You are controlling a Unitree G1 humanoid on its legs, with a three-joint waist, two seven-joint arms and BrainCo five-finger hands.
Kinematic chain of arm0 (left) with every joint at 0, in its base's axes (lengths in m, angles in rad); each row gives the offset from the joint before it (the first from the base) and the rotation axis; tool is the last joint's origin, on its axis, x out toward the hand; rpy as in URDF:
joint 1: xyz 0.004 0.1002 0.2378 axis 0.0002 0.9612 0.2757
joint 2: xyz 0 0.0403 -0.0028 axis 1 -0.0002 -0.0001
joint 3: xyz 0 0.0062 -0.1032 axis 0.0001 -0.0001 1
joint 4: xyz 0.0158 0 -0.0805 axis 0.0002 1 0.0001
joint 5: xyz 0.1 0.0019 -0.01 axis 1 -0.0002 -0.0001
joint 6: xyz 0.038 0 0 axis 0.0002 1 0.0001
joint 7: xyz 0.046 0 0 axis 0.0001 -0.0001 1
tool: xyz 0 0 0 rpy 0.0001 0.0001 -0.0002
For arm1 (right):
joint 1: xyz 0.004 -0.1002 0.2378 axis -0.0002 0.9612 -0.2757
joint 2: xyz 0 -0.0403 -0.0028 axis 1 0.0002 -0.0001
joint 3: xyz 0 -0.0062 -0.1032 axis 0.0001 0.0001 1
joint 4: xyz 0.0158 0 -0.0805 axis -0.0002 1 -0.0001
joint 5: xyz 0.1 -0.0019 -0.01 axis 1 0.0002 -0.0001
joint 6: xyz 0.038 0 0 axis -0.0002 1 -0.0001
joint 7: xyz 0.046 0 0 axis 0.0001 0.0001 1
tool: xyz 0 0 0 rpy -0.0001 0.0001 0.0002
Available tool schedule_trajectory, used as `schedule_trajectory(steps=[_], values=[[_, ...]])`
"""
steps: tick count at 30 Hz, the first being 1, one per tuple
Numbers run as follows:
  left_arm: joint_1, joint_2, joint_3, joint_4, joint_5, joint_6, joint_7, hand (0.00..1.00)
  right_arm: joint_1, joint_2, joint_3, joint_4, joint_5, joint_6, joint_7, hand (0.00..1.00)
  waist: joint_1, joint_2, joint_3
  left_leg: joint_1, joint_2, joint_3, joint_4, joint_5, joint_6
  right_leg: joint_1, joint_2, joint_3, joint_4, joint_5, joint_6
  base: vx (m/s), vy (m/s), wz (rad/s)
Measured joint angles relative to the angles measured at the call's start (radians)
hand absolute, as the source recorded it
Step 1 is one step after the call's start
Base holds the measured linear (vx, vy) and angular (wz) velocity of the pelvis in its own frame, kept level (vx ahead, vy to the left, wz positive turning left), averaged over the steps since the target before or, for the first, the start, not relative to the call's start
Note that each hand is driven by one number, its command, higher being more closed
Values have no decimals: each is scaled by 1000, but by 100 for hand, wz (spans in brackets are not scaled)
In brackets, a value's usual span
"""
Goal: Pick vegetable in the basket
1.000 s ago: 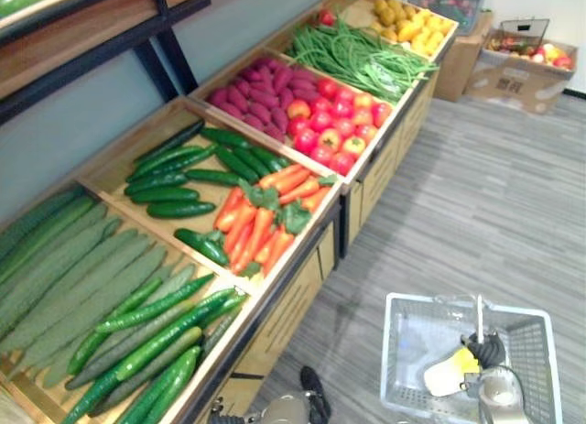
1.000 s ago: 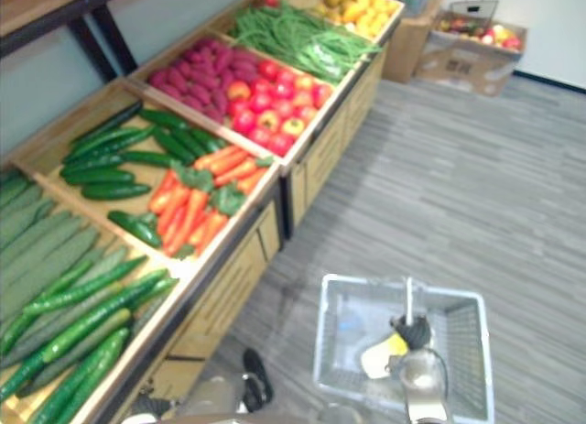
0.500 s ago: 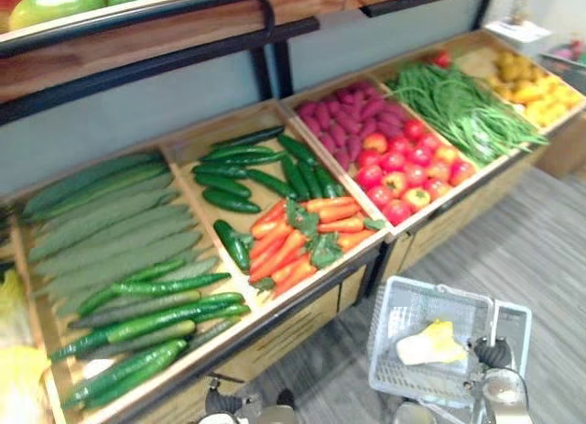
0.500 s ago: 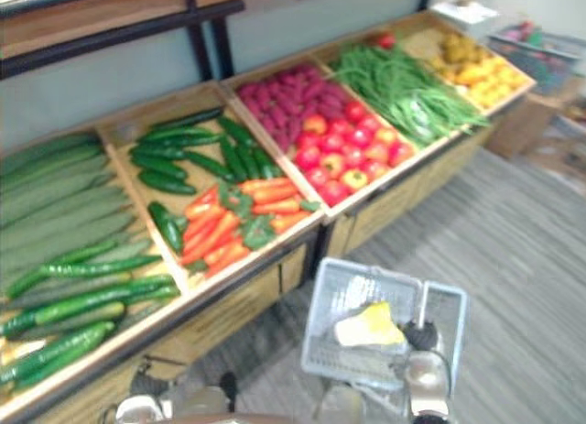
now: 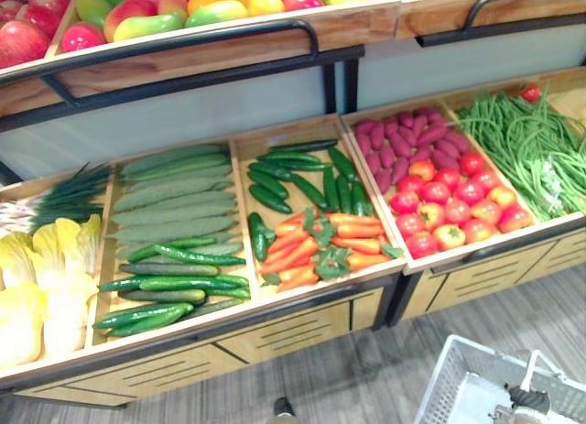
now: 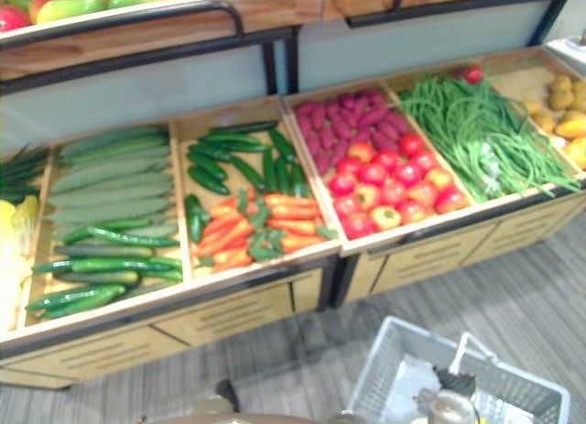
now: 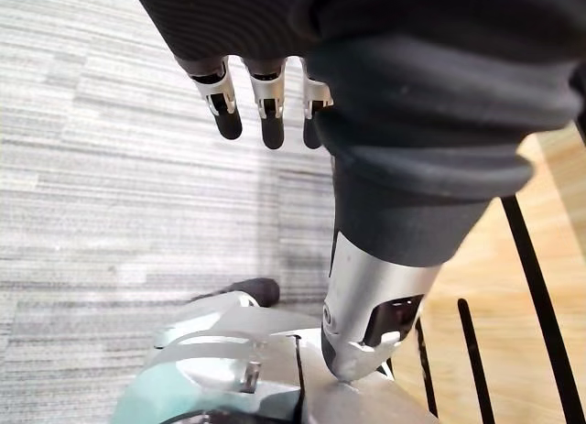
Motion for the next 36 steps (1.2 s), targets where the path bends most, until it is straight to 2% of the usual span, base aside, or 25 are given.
schedule_trajectory(steps=[2,4,5,12,16,19,21,22,26,28,31,34,36], values=[[-6,4,8,-3,2,0,-1,0,8,3,0,0,1,0,2,100,-8,3,-6,10,-17,-4,-79,24,0,-5,1,-25,-1,3,6,-23,95,32],[-17,9,7,-3,15,0,-2,0,4,16,0,0,10,-1,3,100,-10,5,-8,4,-29,-10,-86,33,5,-7,-7,-33,-2,6,11,-32,85,23],[-18,11,6,-2,31,0,-3,0,2,27,3,0,11,-2,4,100,-11,-7,-7,3,-35,-11,-87,33,5,-4,-12,-35,-2,8,14,-25,55,10],[-44,28,-54,-13,31,-1,-5,0,6,41,12,0,11,-8,20,100,-21,-4,-14,13,-79,-5,-93,-5,21,14,-48,-33,-11,15,40,19,38,7],[-41,36,-122,-195,34,-7,7,0,12,44,12,3,12,-8,22,100,-21,-8,-17,1,-106,-8,-93,-15,27,15,-63,-25,-27,17,44,76,35,13],[-20,45,-155,-409,135,-62,78,0,0,62,11,41,36,-29,16,100,-20,-30,-19,0,-119,-13,-93,-19,32,21,-75,-22,-36,25,55,108,17,7],[-21,45,-159,-473,187,-89,123,0,-1,75,11,55,37,-41,13,100,-20,-38,-19,1,-123,-19,-93,-20,34,26,-77,-23,-38,29,49,94,-5,8],[-20,45,-162,-510,228,-102,170,0,-7,84,11,80,37,-58,6,100,-20,-39,-22,1,-125,-29,-93,-20,35,28,-77,-23,-40,29,48,144,-21,4],[16,42,-164,-690,277,-112,266,0,-8,97,10,117,50,-69,-23,100,-20,-45,-23,14,-127,-35,-93,-18,38,50,-67,-25,-54,33,53,124,-27,1],[17,51,-164,-748,316,-112,269,0,-8,96,12,118,64,-69,-23,100,-21,-43,-24,19,-125,-34,-93,-20,35,55,-64,-23,-57,31,50,97,-37,-4],[-14,126,-173,-835,398,-116,267,0,-14,95,33,118,69,-69,-23,100,-27,-39,-26,24,-113,-27,-93,-21,33,55,-53,-15,-62,27,44,53,-37,-12],[-68,192,-175,-850,464,-116,268,0,-23,81,83,117,67,-69,-22,100,-29,-35,-28,49,-105,0,-93,-29,22,58,-48,15,-62,25,40,21,-22,-26],[-123,220,-211,-850,506,-116,265,0,-29,62,110,115,65,-69,-20,100,-45,-26,-33,55,-103,11,-93,-32,18,57,-48,26,-68,21,33,8,-13,-18]])
